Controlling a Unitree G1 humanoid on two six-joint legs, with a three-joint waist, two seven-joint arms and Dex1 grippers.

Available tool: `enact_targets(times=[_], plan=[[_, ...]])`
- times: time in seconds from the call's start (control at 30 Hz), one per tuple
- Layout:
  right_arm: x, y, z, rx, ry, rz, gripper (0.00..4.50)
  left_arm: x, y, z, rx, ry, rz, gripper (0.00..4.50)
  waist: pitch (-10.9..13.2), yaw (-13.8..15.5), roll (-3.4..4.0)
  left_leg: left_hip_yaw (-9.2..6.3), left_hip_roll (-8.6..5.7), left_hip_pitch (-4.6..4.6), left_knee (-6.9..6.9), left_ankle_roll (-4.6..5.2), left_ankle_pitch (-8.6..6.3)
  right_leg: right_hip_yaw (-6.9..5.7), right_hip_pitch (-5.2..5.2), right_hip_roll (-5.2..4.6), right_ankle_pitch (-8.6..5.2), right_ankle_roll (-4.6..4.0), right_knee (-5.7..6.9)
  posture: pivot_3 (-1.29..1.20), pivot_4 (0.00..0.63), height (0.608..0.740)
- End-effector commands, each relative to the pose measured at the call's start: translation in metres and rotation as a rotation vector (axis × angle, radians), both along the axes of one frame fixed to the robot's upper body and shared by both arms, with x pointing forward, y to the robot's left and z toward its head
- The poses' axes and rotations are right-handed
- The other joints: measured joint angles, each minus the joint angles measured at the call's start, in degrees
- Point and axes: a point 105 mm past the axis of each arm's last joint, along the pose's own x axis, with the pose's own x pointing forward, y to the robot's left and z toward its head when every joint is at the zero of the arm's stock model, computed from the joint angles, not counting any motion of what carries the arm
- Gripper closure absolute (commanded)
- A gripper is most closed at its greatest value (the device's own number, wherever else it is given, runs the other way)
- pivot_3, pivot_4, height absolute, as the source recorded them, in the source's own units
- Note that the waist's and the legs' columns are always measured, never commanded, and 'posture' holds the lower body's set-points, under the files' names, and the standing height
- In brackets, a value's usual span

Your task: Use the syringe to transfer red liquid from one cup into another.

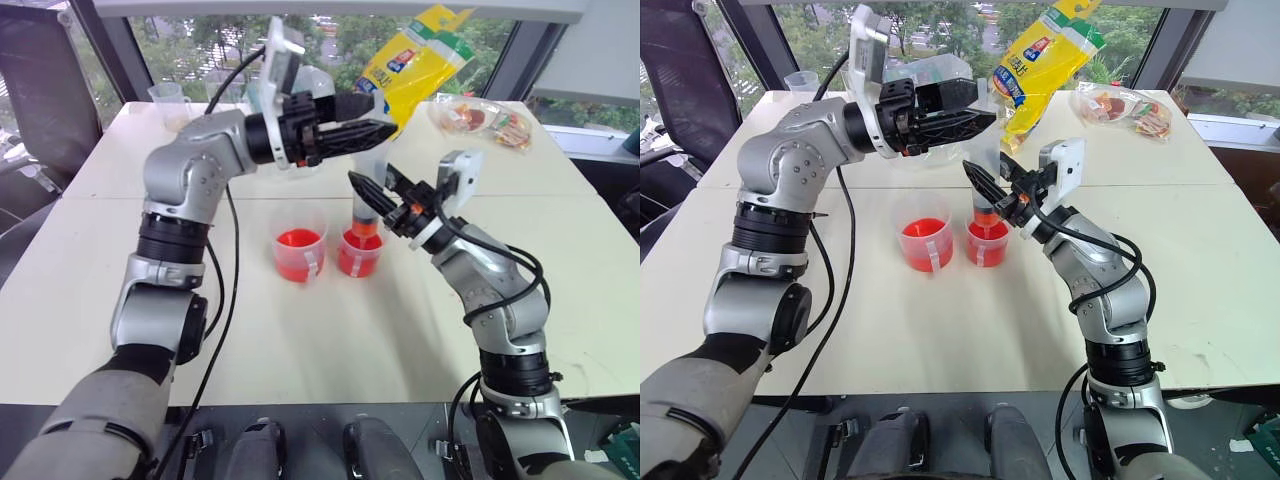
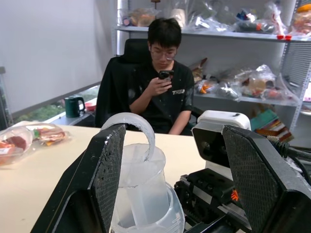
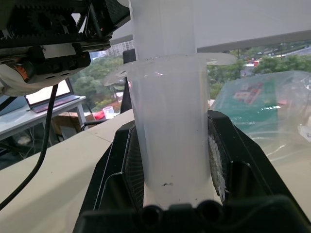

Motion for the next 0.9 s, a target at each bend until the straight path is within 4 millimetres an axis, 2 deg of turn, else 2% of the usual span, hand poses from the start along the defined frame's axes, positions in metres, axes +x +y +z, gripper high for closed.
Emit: enact_targets(times=[0.03, 0.17, 0.2, 0.43, 0.73, 0.9], plan=[[-0.014, 0.006, 0.022, 0.005, -0.1, 0.034, 3.12, -0.005, -0.007, 0.007, 0.002, -0.037, -0.03, 2.1, 0.0, 0.0, 0.0, 0.0, 0.0, 0.0, 0.0, 0.0, 0.0, 0.0, 0.0, 0.0, 0.0, 0.0, 0.0, 0.0, 0.15, 0.74], [-0.014, 0.006, 0.022, 0.002, -0.103, 0.034, 3.12, -0.005, -0.007, 0.008, -0.006, -0.031, -0.039, 4.12, 0.0, 0.0, 0.0, 0.0, 0.0, 0.0, 0.0, 0.0, 0.0, 0.0, 0.0, 0.0, 0.0, 0.0, 0.0, 0.0, 0.15, 0.74], [-0.014, 0.006, 0.023, 0.001, -0.104, 0.034, 3.12, -0.005, -0.007, 0.008, -0.007, -0.031, -0.04, 4.43, 0.0, 0.0, 0.0, 0.0, 0.0, 0.0, 0.0, 0.0, 0.0, 0.0, 0.0, 0.0, 0.0, 0.0, 0.0, 0.0, 0.15, 0.74], [-0.016, 0.006, 0.029, -0.003, -0.124, 0.035, 3.12, -0.004, -0.01, 0.003, 0.008, -0.033, -0.03, 4.43, 0.0, 0.0, 0.0, 0.0, 0.0, -0.01, 0.01, 0.0, 0.0, 0.0, 0.0, -0.01, 0.0, 0.0, 0.0, 0.0, 0.15, 0.74], [-0.016, 0.002, 0.045, -0.003, -0.167, 0.023, 3.12, 0.003, -0.01, -0.019, 0.056, 0.002, -0.002, 4.43, 0.0, 0.0, 0.0, 0.0, 0.0, 0.0, 0.0, 0.0, 0.0, 0.0, 0.0, 0.0, 0.0, 0.0, 0.0, 0.0, 0.15, 0.74], [-0.016, 0.002, 0.052, -0.001, -0.179, 0.023, 3.12, 0.001, -0.011, -0.025, 0.067, 0.011, -0.005, 4.43, 0.0, 0.0, 0.0, 0.0, 0.0, 0.0, 0.01, 0.0, 0.0, 0.0, 0.0, -0.01, 0.0, 0.0, 0.0, 0.0, 0.15, 0.74]])
